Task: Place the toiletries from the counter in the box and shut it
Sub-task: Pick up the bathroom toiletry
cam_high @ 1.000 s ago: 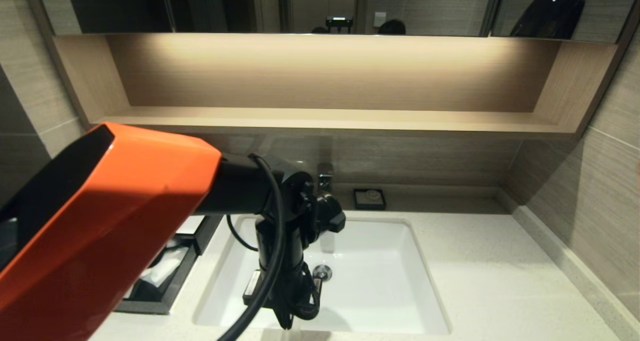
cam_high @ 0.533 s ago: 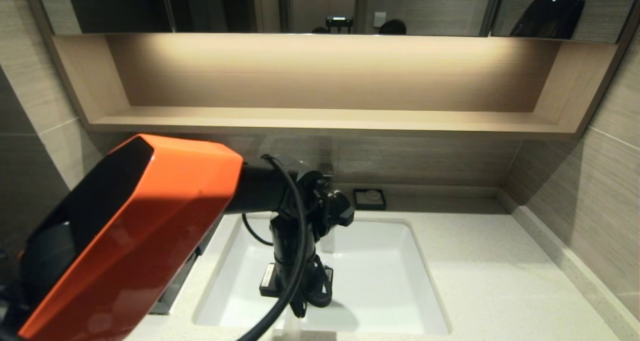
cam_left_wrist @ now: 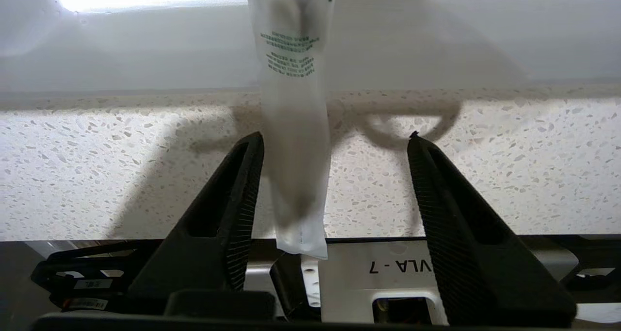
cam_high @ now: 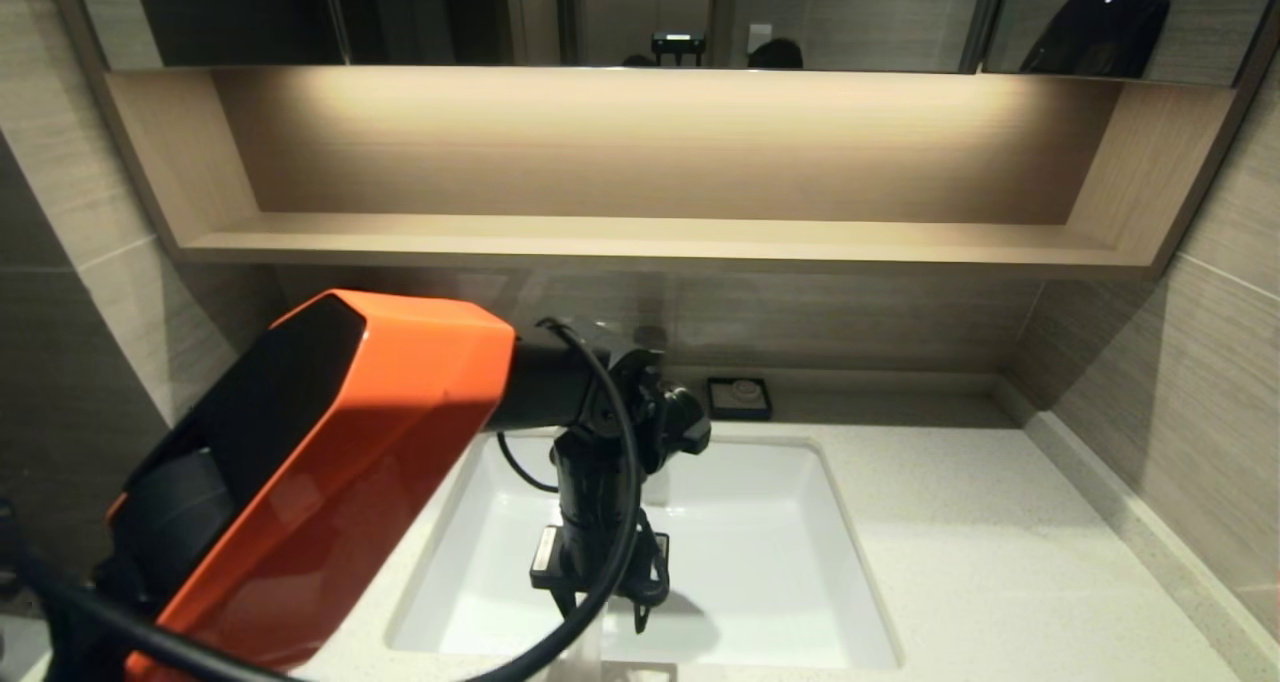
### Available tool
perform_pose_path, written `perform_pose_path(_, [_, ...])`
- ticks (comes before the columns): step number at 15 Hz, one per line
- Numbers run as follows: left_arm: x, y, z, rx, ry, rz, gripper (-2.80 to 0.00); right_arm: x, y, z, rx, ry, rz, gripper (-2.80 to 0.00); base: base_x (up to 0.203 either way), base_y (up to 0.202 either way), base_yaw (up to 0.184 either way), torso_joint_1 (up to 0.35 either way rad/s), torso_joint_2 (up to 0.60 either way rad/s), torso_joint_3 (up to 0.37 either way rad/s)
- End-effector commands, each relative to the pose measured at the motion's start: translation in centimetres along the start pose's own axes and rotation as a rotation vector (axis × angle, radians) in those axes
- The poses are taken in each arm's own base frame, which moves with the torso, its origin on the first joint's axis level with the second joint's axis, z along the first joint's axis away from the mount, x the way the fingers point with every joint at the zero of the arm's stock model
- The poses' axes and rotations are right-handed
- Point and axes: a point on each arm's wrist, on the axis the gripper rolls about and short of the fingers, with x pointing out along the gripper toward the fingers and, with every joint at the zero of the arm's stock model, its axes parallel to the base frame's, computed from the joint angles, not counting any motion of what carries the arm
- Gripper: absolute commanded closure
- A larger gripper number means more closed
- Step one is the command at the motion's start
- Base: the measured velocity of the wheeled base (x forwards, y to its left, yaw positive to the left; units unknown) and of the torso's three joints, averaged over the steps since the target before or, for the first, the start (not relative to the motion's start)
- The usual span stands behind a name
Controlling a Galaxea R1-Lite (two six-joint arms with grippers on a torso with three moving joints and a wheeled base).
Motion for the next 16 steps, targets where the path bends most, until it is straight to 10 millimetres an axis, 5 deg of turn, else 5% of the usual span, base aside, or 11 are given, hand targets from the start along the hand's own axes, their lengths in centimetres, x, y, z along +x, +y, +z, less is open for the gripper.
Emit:
perform_pose_path(1, [0.3, 0.7, 0.5, -0.026, 0.013, 0.006, -2.8, 0.0, 0.0, 0.0, -0.001, 0.0, 0.0, 0.0, 0.0, 0.0, 0.0, 0.0, 0.0, 0.0])
perform_pose_path(7, [1.2, 2.8, 1.9, -0.054, 0.039, 0.018, -2.8, 0.0, 0.0, 0.0, -0.001, -0.001, 0.0, 0.0, 0.0, 0.0, 0.0, 0.0, 0.0, 0.0])
perform_pose_path(16, [1.3, 3.0, 1.7, 0.031, 0.048, 0.018, -2.8, 0.0, 0.0, 0.0, -0.001, 0.0, 0.0, 0.0, 0.0, 0.0, 0.0, 0.0, 0.0, 0.0])
